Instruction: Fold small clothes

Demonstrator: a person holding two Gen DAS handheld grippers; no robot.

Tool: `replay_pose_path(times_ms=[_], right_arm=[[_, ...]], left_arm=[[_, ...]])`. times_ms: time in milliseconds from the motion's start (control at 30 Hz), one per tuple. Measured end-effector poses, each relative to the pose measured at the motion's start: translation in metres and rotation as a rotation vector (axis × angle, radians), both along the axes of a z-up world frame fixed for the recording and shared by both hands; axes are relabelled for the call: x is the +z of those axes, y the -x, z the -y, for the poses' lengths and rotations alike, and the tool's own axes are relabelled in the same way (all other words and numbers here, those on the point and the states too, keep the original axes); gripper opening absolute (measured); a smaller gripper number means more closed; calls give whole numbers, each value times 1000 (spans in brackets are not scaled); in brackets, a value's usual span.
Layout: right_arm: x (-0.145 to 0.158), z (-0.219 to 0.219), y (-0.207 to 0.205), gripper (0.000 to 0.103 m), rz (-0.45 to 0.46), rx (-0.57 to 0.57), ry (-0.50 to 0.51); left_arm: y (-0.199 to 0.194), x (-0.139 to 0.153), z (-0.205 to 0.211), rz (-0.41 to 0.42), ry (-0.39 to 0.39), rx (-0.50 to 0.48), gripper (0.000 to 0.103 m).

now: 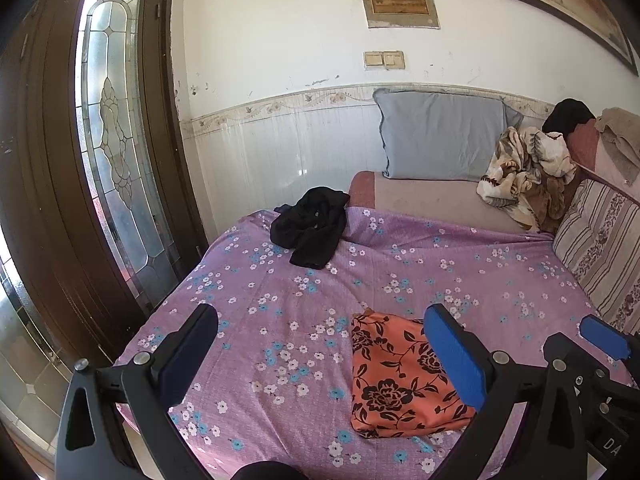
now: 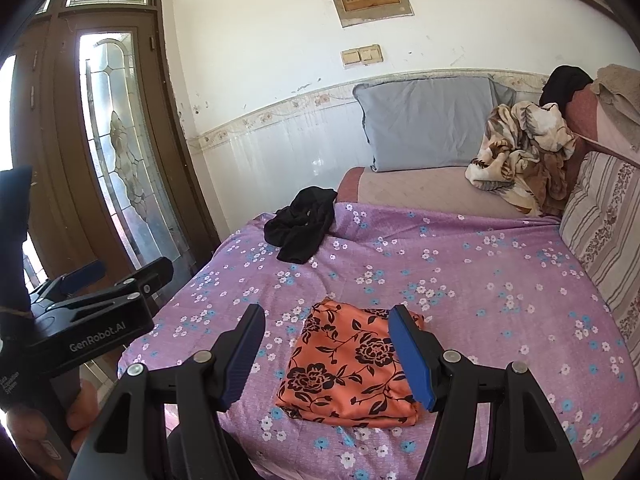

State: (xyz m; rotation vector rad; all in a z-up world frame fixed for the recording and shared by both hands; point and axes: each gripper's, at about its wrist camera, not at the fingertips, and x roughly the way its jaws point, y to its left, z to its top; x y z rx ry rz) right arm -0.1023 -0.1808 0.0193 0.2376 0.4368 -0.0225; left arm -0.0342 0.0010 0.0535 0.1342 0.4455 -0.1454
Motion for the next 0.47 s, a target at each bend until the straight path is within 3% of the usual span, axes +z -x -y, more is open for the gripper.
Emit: replay_pose_path(times_ms=[300,400,467], right_arm=[[-8,17,-23,68,-22,-42,-5],[-10,35,-37,68,-6,-56,11],[-18,65,-54,68,-8,-108,3]], left_arm=[[-23,-10,2,-32,9,-22,102],[-43,-9,-8,-31,110,-84,102],[-79,-13,-25,-56,166,3,102]])
